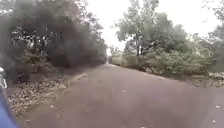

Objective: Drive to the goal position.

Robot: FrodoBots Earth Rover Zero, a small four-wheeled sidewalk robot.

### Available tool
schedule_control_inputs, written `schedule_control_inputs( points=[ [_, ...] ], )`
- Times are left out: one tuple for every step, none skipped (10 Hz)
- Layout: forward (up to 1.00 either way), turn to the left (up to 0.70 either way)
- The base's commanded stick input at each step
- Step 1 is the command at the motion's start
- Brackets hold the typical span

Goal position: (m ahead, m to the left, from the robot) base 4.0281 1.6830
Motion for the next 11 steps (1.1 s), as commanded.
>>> schedule_control_inputs(
  points=[
    [0.7, 0.01],
    [0.7, 0.01],
    [0.7, 0.01],
    [0.7, 0.01],
    [0.7, 0.01],
    [0.7, 0.01],
    [0.7, 0.01],
    [0.7, -0.01],
    [0.7, -0.01],
    [0.7, -0.01],
    [0.7, -0.01]
  ],
)
